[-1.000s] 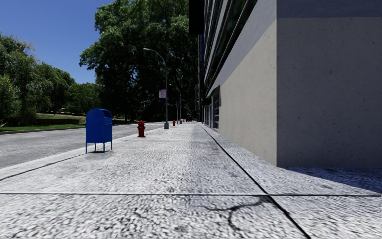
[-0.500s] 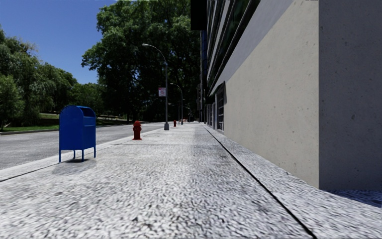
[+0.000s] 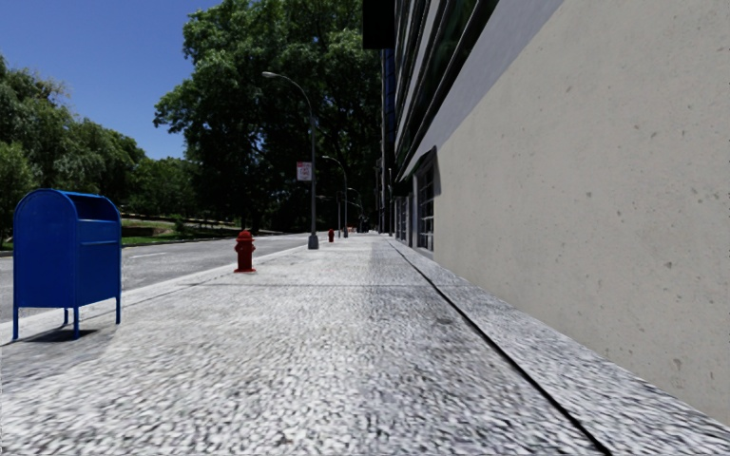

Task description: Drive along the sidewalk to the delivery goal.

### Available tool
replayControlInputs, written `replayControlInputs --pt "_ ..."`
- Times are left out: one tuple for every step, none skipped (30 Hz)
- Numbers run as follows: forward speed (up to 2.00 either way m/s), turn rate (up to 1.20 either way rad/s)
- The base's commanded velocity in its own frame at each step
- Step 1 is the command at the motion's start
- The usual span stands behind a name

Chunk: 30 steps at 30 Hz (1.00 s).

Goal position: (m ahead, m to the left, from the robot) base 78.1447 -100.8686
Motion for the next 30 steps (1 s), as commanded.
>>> replayControlInputs --pt "2.00 -0.22" --pt "2.00 -0.24" --pt "2.00 -0.24" --pt "2.00 -0.24" --pt "2.00 -0.17" --pt "2.00 0.00" --pt "2.00 0.00" --pt "2.00 0.00" --pt "2.00 0.00" --pt "2.00 0.00" --pt "2.00 0.00" --pt "2.00 0.00" --pt "2.00 0.00" --pt "2.00 0.00" --pt "2.00 0.00" --pt "2.00 0.00" --pt "2.00 0.00" --pt "2.00 0.00" --pt "2.00 0.00" --pt "2.00 0.00" --pt "2.00 0.00" --pt "2.00 0.00" --pt "2.00 0.00" --pt "2.00 0.00" --pt "2.00 0.00" --pt "2.00 0.00" --pt "2.00 0.00" --pt "2.00 0.00" --pt "2.00 0.00" --pt "2.00 0.00"
